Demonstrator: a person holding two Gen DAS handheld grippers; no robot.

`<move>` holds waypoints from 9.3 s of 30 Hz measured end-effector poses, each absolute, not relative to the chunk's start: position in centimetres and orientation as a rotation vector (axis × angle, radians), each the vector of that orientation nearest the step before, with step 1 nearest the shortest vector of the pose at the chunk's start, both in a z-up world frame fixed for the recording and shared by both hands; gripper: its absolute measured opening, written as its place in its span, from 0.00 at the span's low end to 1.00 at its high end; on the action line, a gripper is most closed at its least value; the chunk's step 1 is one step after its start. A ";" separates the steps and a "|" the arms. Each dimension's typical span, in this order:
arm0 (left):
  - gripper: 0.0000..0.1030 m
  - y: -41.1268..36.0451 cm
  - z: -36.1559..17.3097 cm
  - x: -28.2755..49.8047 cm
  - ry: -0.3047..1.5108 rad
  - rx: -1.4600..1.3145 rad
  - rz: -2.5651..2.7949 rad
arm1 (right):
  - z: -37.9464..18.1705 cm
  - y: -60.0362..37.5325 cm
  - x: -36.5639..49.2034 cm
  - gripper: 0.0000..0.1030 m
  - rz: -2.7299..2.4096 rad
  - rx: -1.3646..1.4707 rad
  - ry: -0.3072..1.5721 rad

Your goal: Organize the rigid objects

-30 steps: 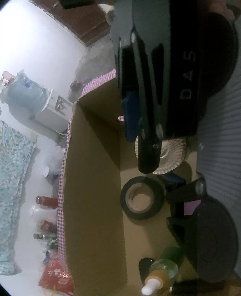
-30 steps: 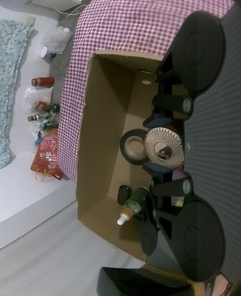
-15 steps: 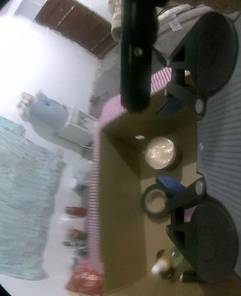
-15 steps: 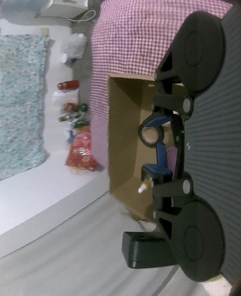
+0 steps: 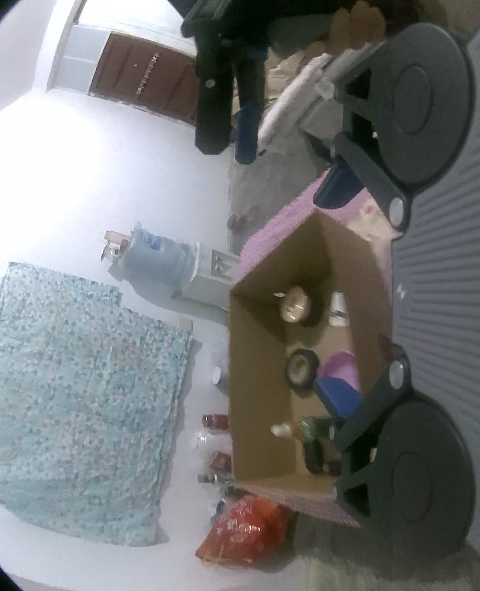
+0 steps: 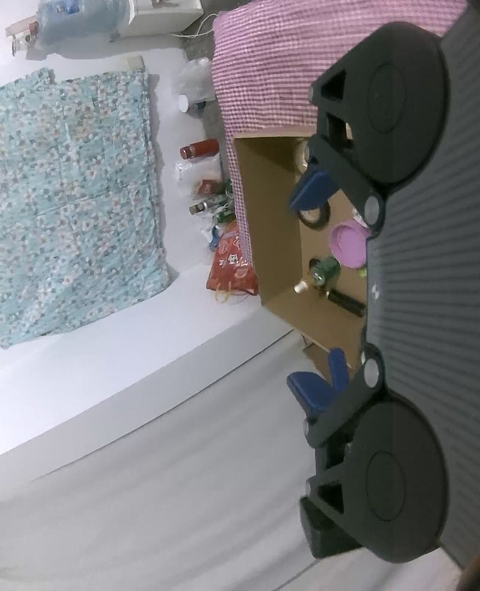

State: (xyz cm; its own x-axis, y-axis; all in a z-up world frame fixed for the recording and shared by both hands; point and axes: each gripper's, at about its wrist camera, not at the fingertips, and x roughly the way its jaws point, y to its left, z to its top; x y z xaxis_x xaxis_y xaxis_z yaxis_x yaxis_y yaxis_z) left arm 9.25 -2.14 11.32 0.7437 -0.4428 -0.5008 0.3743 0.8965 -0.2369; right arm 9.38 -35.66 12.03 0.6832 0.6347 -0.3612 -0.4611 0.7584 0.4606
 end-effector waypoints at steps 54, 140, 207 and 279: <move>0.53 4.6 1.9 10.2 0.717 -0.060 -0.149 | -0.8 -12.7 14.8 0.60 0.742 0.388 0.938; 0.63 -14.2 4.5 25.0 0.831 0.105 -0.499 | 0.1 -31.5 24.6 0.65 0.504 0.395 0.807; 0.87 -2.6 7.6 13.4 0.676 -0.117 -0.347 | 4.1 -24.5 29.7 0.34 0.325 -0.382 0.846; 0.99 -3.3 10.1 14.7 0.764 0.022 0.027 | 3.1 -24.7 13.1 0.99 0.166 0.103 0.742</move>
State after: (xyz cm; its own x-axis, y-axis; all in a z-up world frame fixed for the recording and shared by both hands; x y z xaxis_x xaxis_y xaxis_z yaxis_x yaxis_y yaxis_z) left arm 14.74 -3.32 10.14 0.7218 0.0319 -0.6914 -0.0162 0.9994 0.0293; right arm 13.11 -24.65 3.12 0.7251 0.1867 -0.6628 -0.1137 0.9818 0.1522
